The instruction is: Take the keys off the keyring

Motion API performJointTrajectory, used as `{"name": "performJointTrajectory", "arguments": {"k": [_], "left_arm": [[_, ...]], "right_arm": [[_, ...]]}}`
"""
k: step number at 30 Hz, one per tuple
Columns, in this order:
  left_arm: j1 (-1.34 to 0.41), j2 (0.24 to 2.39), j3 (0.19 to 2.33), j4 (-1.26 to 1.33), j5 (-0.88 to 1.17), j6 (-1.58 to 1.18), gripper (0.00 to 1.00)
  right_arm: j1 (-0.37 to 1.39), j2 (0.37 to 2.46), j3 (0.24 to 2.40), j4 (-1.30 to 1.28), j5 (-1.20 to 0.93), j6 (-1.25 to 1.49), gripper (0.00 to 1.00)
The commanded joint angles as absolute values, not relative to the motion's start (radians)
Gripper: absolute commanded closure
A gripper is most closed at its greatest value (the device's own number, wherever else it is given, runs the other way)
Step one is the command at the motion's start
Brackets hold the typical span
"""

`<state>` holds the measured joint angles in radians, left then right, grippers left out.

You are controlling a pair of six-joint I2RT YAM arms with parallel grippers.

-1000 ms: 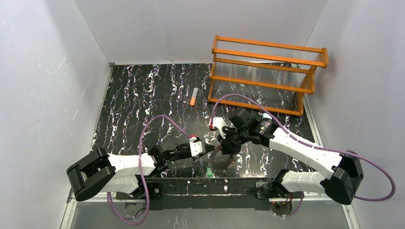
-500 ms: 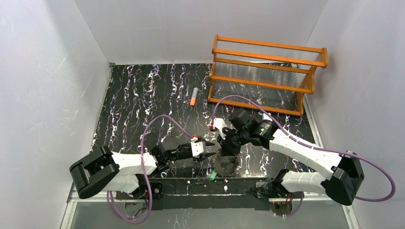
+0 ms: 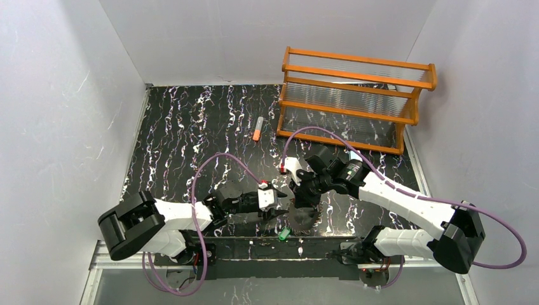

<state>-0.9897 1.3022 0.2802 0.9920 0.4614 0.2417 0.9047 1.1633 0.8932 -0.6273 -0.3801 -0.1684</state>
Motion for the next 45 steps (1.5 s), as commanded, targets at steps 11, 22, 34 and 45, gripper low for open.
{"name": "performJointTrajectory", "arguments": {"k": [11, 22, 34, 45], "left_arm": [[-0.984, 1.362, 0.366, 0.987, 0.426, 0.082, 0.44], [-0.984, 1.36, 0.362, 1.009, 0.386, -0.089, 0.41], [-0.984, 1.424, 0.356, 1.106, 0.506, -0.04, 0.56], [-0.985, 1.43, 0.351, 1.127, 0.499, -0.071, 0.95]], "right_arm": [[0.91, 1.13, 0.925, -0.604, -0.392, -0.176, 0.99], [0.91, 1.122, 0.94, -0.607, -0.378, -0.169, 0.99], [0.91, 1.12, 0.947, -0.614, -0.408, -0.174, 0.99], [0.91, 1.085, 0.947, -0.611, -0.398, -0.154, 0.99]]}}
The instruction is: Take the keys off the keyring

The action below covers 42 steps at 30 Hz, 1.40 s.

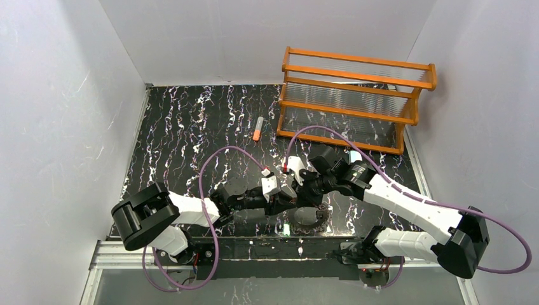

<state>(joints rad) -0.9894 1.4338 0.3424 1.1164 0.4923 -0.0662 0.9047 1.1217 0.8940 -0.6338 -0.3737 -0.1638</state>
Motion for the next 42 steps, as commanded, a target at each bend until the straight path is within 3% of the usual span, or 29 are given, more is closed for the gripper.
{"name": "performJointTrajectory", "arguments": {"k": [1, 24, 42], "left_arm": [[-0.983, 1.43, 0.352, 1.128, 0.494, -0.082, 0.98], [-0.984, 1.346, 0.325, 1.047, 0.261, -0.131, 1.0], [-0.984, 1.182, 0.269, 1.045, 0.031, -0.221, 1.0]], "right_arm": [[0.91, 1.082, 0.947, -0.613, -0.399, -0.15, 0.99], [0.909, 1.074, 1.0, -0.701, -0.361, 0.009, 0.99], [0.91, 1.127, 0.937, -0.528, -0.312, 0.132, 0.99]]}}
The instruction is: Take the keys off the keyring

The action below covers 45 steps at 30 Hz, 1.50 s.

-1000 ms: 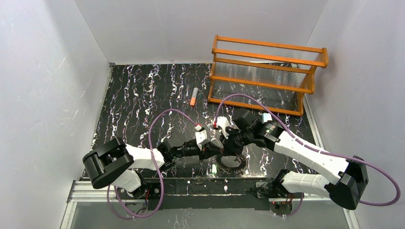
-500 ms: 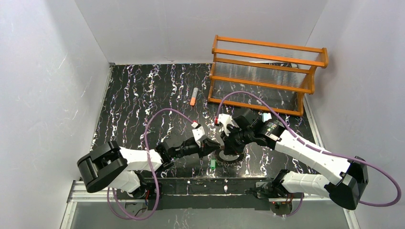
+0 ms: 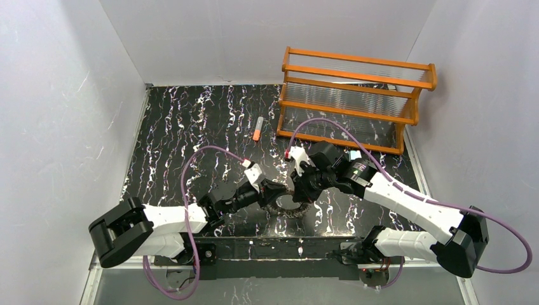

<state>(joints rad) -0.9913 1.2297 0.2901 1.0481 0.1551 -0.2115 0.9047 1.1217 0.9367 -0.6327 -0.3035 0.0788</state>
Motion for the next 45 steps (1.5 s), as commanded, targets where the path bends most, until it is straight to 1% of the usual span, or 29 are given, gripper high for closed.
{"name": "performJointTrajectory", "arguments": {"k": [1, 10, 12, 16, 17, 19, 24, 29, 36, 40, 45], "left_arm": [[-0.984, 1.182, 0.267, 1.045, 0.029, -0.221, 1.0], [-0.983, 1.199, 0.259, 1.052, 0.134, -0.155, 1.0], [-0.983, 1.183, 0.244, 1.05, 0.139, -0.118, 0.89], [-0.983, 1.117, 0.213, 1.035, 0.146, -0.031, 0.58], [-0.981, 1.103, 0.213, 1.026, 0.156, -0.011, 0.52], [-0.977, 1.083, 0.226, 0.989, 0.182, 0.038, 0.47], [-0.974, 1.105, 0.253, 0.953, 0.269, 0.076, 0.38], [-0.953, 1.178, 0.279, 0.937, 0.347, 0.148, 0.35], [-0.86, 1.272, 0.34, 0.958, 0.536, 0.147, 0.32], [-0.839, 1.315, 0.354, 0.967, 0.613, 0.155, 0.32], [-0.824, 1.395, 0.393, 0.977, 0.736, 0.133, 0.35]], "right_arm": [[0.91, 1.133, 0.935, -0.514, -0.314, 0.139, 0.99], [0.908, 1.155, 0.948, -0.541, -0.304, 0.093, 0.99], [0.908, 1.166, 0.96, -0.565, -0.295, 0.074, 0.99], [0.904, 1.186, 0.988, -0.603, -0.286, 0.029, 0.99], [0.904, 1.19, 0.995, -0.614, -0.289, 0.016, 0.99], [0.902, 1.201, 1.014, -0.631, -0.296, 0.002, 0.99], [0.902, 1.229, 1.049, -0.665, -0.345, -0.078, 0.99], [0.902, 1.247, 1.066, -0.678, -0.352, -0.11, 0.99], [0.902, 1.282, 1.105, -0.724, -0.372, -0.145, 0.99], [0.902, 1.288, 1.114, -0.726, -0.391, -0.158, 0.99], [0.902, 1.297, 1.12, -0.726, -0.411, -0.171, 0.99]]}}
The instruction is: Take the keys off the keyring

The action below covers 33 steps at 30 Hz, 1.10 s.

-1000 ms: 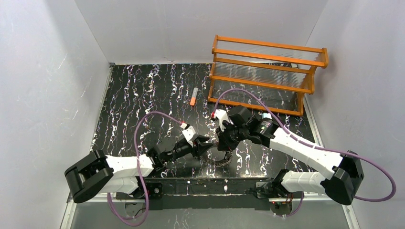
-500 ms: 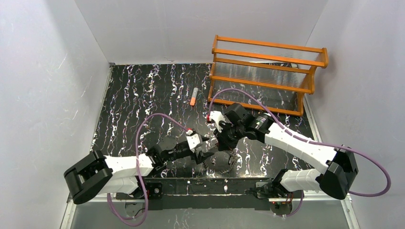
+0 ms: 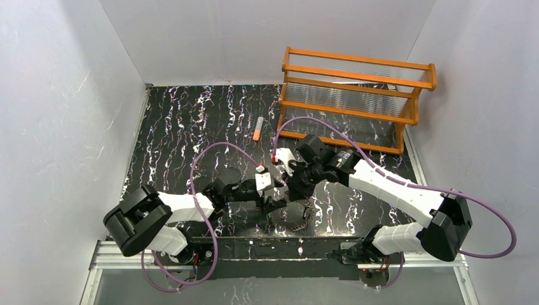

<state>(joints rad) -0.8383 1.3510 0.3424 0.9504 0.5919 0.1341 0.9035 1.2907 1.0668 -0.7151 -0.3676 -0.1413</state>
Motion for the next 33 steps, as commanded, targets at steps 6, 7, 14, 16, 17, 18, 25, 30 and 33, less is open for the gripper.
{"name": "performJointTrajectory", "arguments": {"k": [6, 7, 14, 16, 17, 18, 25, 30, 33], "left_arm": [[-0.818, 1.466, 0.443, 1.02, 0.818, 0.083, 0.4], [-0.818, 1.471, 0.448, 1.024, 0.827, 0.077, 0.42], [-0.818, 1.477, 0.438, 1.028, 0.829, 0.059, 0.77], [-0.819, 1.462, 0.433, 1.026, 0.781, 0.052, 0.87], [-0.818, 1.45, 0.429, 1.027, 0.766, 0.053, 0.9], [-0.818, 1.438, 0.427, 1.027, 0.749, 0.052, 0.93], [-0.821, 1.384, 0.398, 1.038, 0.639, 0.027, 1.0], [-0.824, 1.372, 0.377, 1.057, 0.582, 0.009, 1.0], [-0.827, 1.35, 0.354, 1.083, 0.546, 0.012, 1.0]], "right_arm": [[0.904, 1.298, 1.123, -0.727, -0.43, -0.188, 0.99], [0.904, 1.299, 1.124, -0.727, -0.431, -0.189, 0.99], [0.903, 1.287, 1.129, -0.739, -0.414, -0.185, 0.99], [0.904, 1.282, 1.132, -0.747, -0.404, -0.176, 0.99], [0.904, 1.28, 1.133, -0.752, -0.402, -0.171, 0.99], [0.904, 1.278, 1.135, -0.756, -0.399, -0.164, 0.99], [0.903, 1.278, 1.137, -0.769, -0.381, -0.075, 0.99], [0.903, 1.268, 1.131, -0.789, -0.315, -0.009, 0.99], [0.9, 1.255, 1.111, -0.788, -0.291, 0.028, 0.99]]}}
